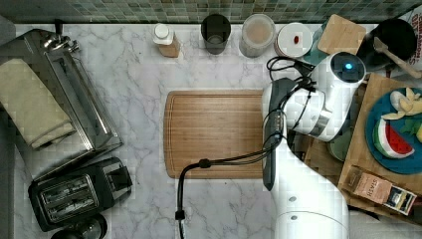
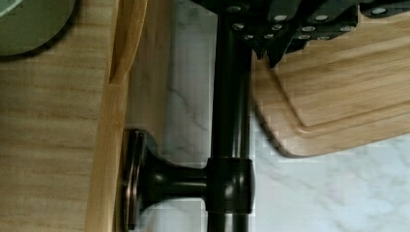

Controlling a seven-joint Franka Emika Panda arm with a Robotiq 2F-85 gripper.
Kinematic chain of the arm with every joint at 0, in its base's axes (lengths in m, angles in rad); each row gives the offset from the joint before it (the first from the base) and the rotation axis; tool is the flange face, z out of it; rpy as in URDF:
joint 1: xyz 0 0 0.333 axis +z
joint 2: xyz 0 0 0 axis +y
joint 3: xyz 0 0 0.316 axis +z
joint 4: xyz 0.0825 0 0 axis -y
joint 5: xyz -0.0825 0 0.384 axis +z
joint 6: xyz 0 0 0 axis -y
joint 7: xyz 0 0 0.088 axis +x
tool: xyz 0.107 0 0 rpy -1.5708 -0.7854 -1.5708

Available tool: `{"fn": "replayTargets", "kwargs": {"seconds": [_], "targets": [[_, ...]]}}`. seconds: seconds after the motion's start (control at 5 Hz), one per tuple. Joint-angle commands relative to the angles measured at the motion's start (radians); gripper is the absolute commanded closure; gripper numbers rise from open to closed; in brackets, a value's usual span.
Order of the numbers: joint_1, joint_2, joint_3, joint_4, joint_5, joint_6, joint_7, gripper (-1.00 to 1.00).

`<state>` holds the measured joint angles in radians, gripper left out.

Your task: Close the drawer.

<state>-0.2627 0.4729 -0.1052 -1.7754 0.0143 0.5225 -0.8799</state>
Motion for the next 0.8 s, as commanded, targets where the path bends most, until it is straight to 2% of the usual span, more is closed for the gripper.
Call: {"fn": "replayTargets", "kwargs": {"seconds": [0.2,0.4,0.6,0.8], "targets": [[-0.174,0.045,-0.178,0.010,-0.074,0.046,-0.059,1.00],[-0.170,0.034,-0.221,-0.035,-0.098,0.082,-0.034,1.00],[-0.141,0.009,-0.259,-0.076,-0.129,0.103,0.018,1.00],[-0.138,0.010,-0.262,-0.076,-0.126,0.103,0.016,1.00]]}}
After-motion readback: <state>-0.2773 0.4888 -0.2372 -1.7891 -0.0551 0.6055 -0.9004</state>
